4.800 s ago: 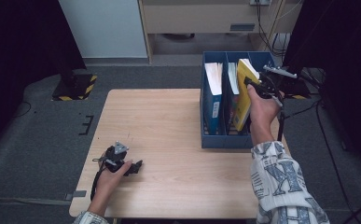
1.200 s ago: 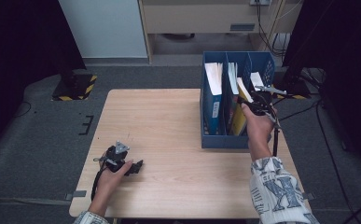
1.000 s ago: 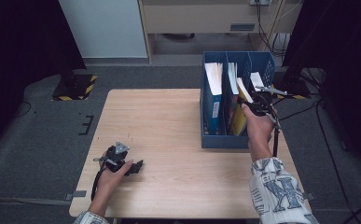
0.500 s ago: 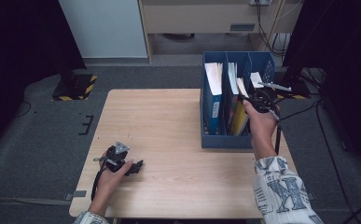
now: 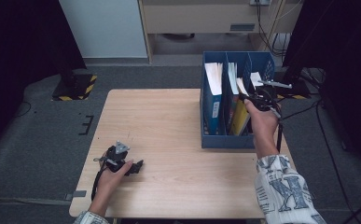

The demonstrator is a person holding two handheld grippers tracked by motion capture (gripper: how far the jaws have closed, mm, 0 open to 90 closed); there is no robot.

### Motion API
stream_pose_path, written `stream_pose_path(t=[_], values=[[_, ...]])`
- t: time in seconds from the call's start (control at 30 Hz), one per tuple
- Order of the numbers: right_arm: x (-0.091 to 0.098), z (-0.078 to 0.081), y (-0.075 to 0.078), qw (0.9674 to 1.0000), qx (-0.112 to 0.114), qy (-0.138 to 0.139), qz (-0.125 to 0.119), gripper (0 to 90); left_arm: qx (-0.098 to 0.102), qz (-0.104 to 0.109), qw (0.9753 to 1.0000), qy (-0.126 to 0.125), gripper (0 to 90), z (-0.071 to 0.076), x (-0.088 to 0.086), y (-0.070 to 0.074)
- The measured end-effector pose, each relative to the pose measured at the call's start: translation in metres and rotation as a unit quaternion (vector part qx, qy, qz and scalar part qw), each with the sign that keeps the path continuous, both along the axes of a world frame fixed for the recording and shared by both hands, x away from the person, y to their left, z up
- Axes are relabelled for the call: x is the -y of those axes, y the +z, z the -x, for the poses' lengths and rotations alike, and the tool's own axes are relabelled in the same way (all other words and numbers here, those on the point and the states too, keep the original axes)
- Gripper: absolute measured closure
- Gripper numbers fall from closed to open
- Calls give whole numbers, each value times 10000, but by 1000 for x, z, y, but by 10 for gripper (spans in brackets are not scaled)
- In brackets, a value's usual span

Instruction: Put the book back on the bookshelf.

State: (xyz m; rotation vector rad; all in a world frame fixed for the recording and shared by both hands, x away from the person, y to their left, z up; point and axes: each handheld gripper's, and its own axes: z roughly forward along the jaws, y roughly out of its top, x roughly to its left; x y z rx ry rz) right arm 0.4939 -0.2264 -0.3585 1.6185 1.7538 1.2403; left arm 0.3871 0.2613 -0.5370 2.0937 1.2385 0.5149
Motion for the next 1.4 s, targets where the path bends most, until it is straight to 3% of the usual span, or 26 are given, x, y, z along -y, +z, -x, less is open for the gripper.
stream_pose_path(t=[0.6,1.4], values=[[-2,-6,5,9993,40,-59,358,755,-1,0,10000,-4,1,0,0,0],[-1,-29,17,9986,205,-200,442,756,-3,1,10000,-15,1,0,1,0]])
